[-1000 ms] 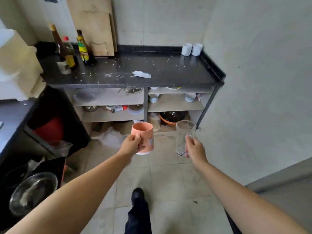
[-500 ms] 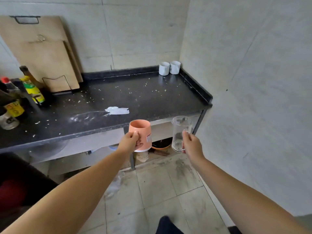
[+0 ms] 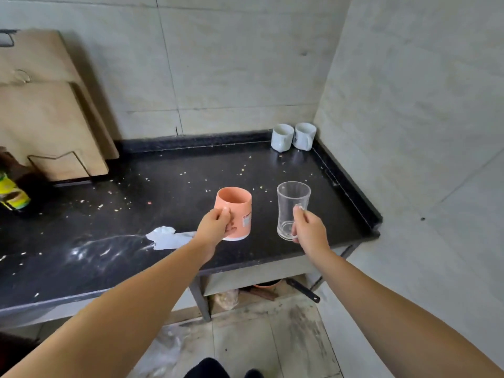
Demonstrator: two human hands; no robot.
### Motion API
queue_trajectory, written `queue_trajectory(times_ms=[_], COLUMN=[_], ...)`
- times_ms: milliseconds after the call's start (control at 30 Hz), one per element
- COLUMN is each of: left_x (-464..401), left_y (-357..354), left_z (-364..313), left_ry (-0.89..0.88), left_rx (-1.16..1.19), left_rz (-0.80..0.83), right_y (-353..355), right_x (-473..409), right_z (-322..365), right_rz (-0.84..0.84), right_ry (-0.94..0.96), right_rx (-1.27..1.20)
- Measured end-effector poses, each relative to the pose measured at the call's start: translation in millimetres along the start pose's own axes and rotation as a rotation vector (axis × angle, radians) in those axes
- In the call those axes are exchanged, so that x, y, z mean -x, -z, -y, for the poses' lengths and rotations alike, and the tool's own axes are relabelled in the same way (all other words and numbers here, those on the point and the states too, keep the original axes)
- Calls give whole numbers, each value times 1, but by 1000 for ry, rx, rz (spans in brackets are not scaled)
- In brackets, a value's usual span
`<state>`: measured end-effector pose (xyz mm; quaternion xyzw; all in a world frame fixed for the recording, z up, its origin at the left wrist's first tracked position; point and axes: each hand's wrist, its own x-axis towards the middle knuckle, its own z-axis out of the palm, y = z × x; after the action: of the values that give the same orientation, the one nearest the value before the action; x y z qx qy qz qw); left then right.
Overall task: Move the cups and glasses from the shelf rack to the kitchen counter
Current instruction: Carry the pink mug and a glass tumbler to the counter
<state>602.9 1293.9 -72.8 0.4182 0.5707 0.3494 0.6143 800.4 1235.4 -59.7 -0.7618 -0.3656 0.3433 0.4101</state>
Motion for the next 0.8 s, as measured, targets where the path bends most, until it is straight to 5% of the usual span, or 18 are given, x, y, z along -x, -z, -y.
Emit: queue_trajectory(times_ms=[800], left_x=[-344], left_y=[-64], left_z=[-75], left_ry=[66], left_rx=[34], left_rz=[-102], right_y=[-127], right_x=[-349], right_z=[75], right_rz=[22], right_ry=[18], right_rx=[-80])
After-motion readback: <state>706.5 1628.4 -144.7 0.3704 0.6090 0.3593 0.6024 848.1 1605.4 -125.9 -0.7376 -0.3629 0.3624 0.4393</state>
